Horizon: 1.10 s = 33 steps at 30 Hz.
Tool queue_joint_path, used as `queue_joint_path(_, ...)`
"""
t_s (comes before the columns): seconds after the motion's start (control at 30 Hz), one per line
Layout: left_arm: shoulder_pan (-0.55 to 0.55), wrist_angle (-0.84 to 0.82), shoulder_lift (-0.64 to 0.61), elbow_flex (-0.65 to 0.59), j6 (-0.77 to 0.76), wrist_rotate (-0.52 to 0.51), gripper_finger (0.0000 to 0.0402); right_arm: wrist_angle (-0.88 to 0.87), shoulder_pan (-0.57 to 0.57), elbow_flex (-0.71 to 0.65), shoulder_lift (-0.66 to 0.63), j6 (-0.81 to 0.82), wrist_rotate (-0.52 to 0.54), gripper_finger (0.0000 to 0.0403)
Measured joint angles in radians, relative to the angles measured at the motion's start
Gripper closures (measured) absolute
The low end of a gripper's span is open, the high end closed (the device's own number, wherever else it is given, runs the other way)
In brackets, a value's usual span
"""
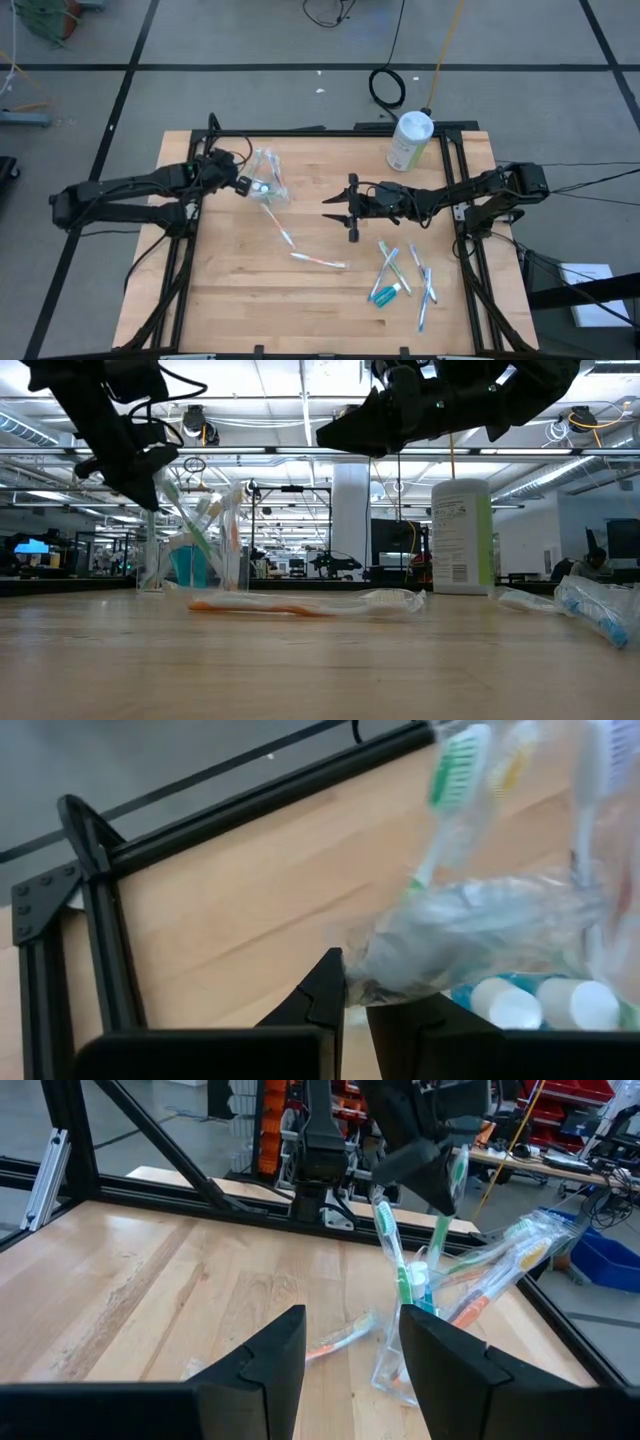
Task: Pick & Place toothbrushing station
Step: Put the green toothbrush into the transparent organizer, then adjust the toothbrushes in the transparent organizer
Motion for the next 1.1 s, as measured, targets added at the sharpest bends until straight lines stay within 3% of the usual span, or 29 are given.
queue_joint_path(0.17,0.029,0.051,0.0,-0.02,0.102,0.041,0.0354,0.007,0.0,0.0,0.0,0.0,0.0,0.0247)
queue_joint_path(0.4,0.062,0.159,0.0,-0.034,0.23,0.066,0.0283,0.021,0.0,0.0,0.0,-0.002,0.0,0.0248)
queue_joint_path(0.67,0.066,0.168,-0.023,0.004,0.274,0.131,0.0218,0.022,0.0,0.0,0.0,-0.002,0.0,0.0248)
queue_joint_path(0.93,0.035,0.111,-0.076,0.182,0.345,0.131,0.0202,0.021,0.0,0.0,0.0,-0.001,0.0,0.0248)
queue_joint_path(1.1,-0.018,0.113,-0.105,0.218,0.361,0.288,0.0201,0.01,0.0,0.0,0.0,0.019,-0.004,0.0248)
